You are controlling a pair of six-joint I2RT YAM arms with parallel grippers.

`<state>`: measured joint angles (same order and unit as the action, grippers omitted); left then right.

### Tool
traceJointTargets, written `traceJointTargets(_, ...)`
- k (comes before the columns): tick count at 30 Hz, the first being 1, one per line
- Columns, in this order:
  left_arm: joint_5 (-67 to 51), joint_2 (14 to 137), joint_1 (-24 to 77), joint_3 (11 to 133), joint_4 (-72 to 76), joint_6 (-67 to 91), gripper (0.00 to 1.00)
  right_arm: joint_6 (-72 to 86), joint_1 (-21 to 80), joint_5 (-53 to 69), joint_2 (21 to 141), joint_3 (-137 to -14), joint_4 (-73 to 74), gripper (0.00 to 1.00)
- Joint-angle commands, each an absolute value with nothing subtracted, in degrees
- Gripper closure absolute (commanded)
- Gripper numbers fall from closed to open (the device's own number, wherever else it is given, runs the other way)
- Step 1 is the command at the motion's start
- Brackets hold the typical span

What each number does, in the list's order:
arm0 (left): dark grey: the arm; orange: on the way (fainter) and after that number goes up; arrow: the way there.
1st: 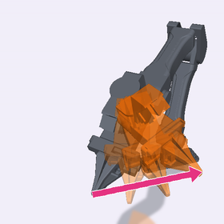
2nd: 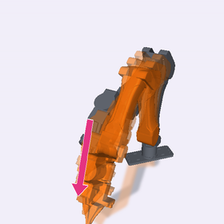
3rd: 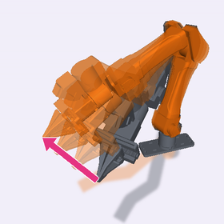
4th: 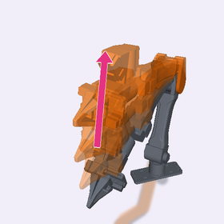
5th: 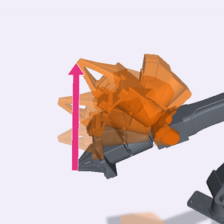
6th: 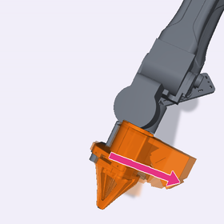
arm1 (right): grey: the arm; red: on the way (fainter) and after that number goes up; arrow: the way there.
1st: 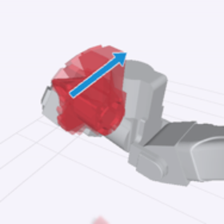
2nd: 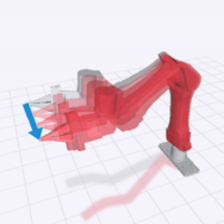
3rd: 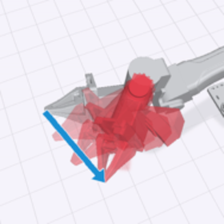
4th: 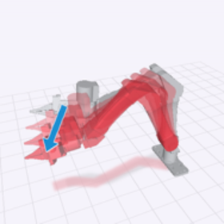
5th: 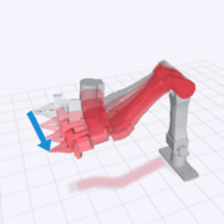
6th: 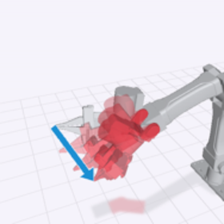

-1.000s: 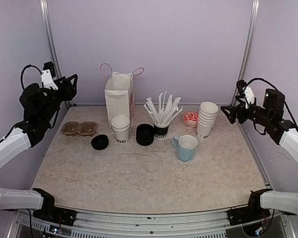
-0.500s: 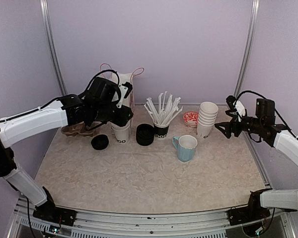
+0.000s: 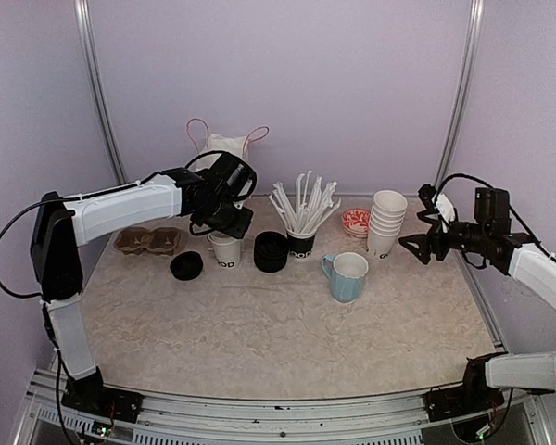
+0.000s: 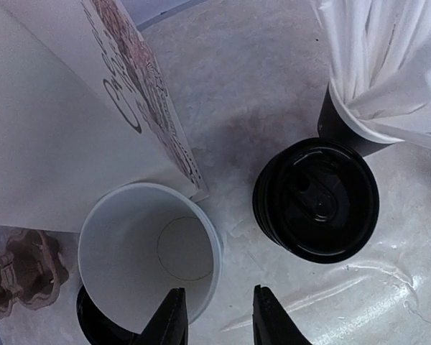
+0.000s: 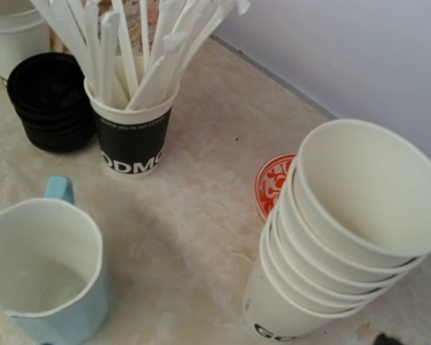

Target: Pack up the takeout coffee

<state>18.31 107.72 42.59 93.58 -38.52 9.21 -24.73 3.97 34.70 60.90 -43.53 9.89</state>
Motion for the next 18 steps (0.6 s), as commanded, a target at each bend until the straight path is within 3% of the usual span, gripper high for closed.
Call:
traceJointTargets(1, 15.5, 111.6, 40.9, 98.4, -41.9, 9.6, 0.71, -25.9, 4.5, 35.5, 61.3, -42.9, 10.6, 0.17)
traceJointTargets(18, 12.6, 115.6, 39.1, 99.8, -43.7, 9.7, 1.0, -26.7, 4.5, 35.2, 62.0, -42.7, 10.6, 0.19)
